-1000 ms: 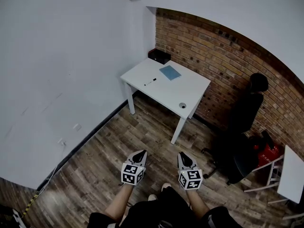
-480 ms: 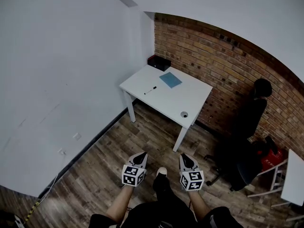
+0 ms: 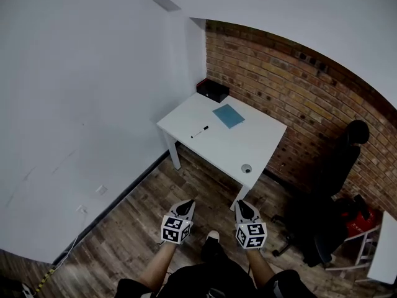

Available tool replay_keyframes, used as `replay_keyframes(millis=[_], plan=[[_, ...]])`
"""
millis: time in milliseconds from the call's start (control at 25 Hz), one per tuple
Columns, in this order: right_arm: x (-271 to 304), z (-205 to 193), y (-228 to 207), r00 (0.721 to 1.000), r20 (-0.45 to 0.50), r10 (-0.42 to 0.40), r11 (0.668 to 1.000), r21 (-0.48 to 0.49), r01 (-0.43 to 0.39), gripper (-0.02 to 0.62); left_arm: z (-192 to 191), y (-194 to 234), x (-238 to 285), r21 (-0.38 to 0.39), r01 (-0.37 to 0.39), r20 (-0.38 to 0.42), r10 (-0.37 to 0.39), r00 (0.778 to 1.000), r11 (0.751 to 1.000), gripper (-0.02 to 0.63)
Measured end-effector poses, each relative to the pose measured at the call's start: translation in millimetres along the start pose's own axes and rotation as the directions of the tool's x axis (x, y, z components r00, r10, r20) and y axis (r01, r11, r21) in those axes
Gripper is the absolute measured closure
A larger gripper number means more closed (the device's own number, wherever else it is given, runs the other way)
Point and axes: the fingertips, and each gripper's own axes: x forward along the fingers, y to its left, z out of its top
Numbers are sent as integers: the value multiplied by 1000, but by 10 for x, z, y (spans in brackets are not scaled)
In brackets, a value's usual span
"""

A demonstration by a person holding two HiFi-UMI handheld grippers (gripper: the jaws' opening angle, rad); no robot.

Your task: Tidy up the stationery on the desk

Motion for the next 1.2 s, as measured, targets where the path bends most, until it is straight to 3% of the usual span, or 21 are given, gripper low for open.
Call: replay_keyframes(millis=[280,600,1200], plan=[[804,257,-445,1000,-17,0,999,35,1,569,358,424,774,-1,-3,-36,3,999,1000,589],[1588,521,-792,1000,-28,11,1000,20,-11,569,700,815,1509,-19,-3,-21,2,1000,1000,589],[2039,653,-1052,999,-51,4,1000,7,-4,569,879,1034,2144,-27,34,-39,-35,999,999,589]])
